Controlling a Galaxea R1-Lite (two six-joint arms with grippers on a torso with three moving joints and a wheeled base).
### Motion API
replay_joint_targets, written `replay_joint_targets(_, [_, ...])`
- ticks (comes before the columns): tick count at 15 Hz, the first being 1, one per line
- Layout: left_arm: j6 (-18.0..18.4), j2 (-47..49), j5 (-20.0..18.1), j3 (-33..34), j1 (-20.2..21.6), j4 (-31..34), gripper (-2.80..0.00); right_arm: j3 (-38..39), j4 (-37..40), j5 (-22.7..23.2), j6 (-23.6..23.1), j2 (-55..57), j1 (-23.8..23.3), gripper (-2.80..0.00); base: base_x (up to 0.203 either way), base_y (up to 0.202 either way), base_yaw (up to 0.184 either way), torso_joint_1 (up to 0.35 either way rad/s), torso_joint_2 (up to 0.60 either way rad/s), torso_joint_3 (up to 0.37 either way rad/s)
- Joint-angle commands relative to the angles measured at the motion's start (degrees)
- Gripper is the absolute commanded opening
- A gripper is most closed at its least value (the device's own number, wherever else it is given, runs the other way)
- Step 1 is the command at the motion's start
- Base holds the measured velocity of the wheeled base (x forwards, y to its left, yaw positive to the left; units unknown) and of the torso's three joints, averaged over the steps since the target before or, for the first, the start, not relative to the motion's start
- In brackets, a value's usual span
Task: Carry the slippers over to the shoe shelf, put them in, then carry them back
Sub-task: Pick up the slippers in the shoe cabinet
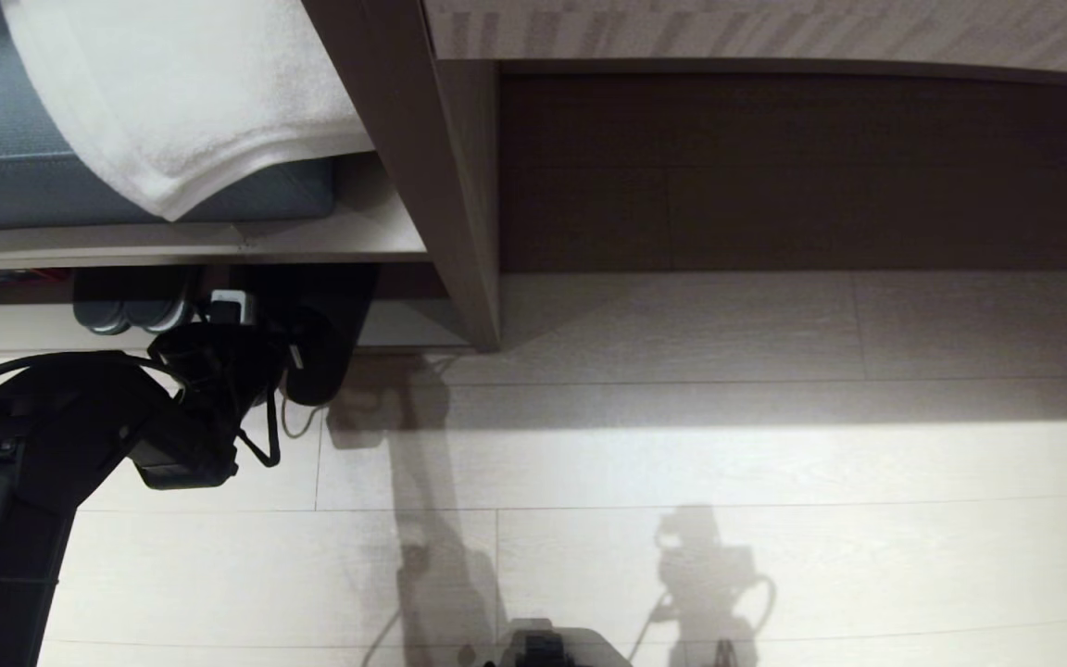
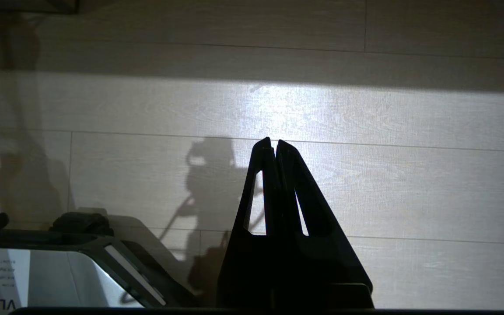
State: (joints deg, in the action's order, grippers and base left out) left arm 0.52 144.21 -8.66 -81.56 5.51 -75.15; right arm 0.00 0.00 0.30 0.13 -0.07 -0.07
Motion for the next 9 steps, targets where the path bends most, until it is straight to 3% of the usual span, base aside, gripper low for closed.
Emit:
replay_joint_targets(1, [0.0,0.5,0.0,-1.5,0.0,-0.4,0.00,0.0,0.0,0.0,0.0,0.0,0.0,-2.80,0.000,0.000,0.000,0.000,0.00,0.000])
replay_joint_targets(9, [-0.3,1.6,0.0,-4.8,0.1,-0.3,0.00,0.0,0.0,0.0,0.0,0.0,0.0,-2.80,0.000,0.000,0.000,0.000,0.00,0.000])
